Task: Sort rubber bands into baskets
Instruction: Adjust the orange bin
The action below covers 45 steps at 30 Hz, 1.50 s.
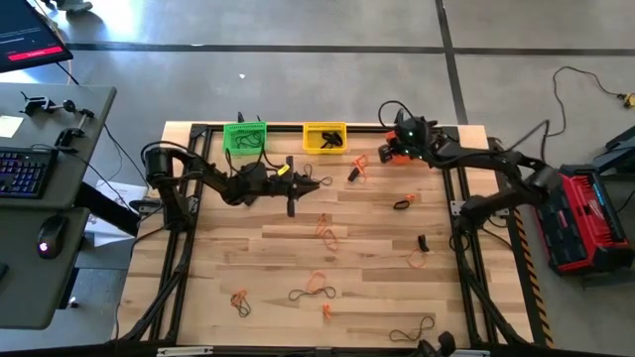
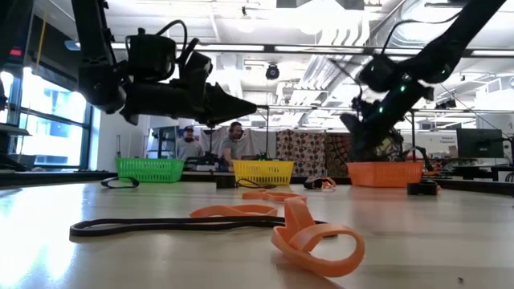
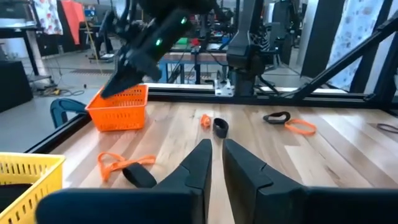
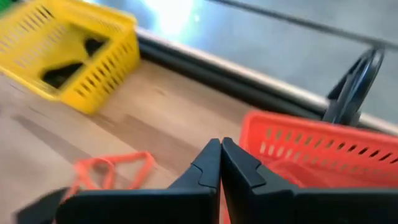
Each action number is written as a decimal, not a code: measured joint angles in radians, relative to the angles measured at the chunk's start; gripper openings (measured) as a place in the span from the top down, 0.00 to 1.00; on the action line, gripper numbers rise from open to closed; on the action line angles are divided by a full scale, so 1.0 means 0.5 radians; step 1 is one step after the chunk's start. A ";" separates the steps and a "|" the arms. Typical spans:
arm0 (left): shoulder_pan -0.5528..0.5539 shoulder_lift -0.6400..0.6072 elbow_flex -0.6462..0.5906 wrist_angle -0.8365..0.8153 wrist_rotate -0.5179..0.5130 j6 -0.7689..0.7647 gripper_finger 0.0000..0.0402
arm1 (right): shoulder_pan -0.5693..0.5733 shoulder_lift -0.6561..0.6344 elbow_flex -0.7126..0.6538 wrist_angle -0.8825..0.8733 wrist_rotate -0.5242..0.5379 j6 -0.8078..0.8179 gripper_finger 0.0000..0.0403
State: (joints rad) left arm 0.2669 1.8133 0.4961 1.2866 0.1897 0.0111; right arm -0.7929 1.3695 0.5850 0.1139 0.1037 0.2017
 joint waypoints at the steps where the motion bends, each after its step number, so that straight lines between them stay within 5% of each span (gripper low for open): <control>1: 0.004 0.000 0.000 -0.001 0.000 -0.001 0.93 | 0.017 -0.044 0.000 -0.005 0.000 -0.002 1.00; 9: 0.002 0.000 0.000 -0.002 0.018 -0.001 0.94 | 0.081 -0.372 0.001 -0.090 0.007 -0.022 1.00; 15: 0.002 0.000 0.001 -0.003 0.018 -0.001 0.94 | 0.027 -0.400 0.001 -0.441 0.240 0.067 1.00; 20: 0.002 0.000 0.001 -0.005 0.018 0.016 0.94 | -0.101 -0.302 0.001 -0.594 0.273 0.113 1.00; 25: 0.002 0.000 0.001 -0.009 0.018 0.020 0.94 | -0.154 -0.185 0.071 -0.596 0.004 -0.028 1.00; 45: 0.002 0.001 0.002 -0.091 0.018 0.037 0.94 | -0.090 0.637 0.939 -1.060 -0.039 -0.159 1.00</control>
State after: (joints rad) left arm 0.2680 1.8137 0.4969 1.2412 0.1986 0.0297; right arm -0.8381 1.6877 1.0543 -0.4160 0.0843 0.1223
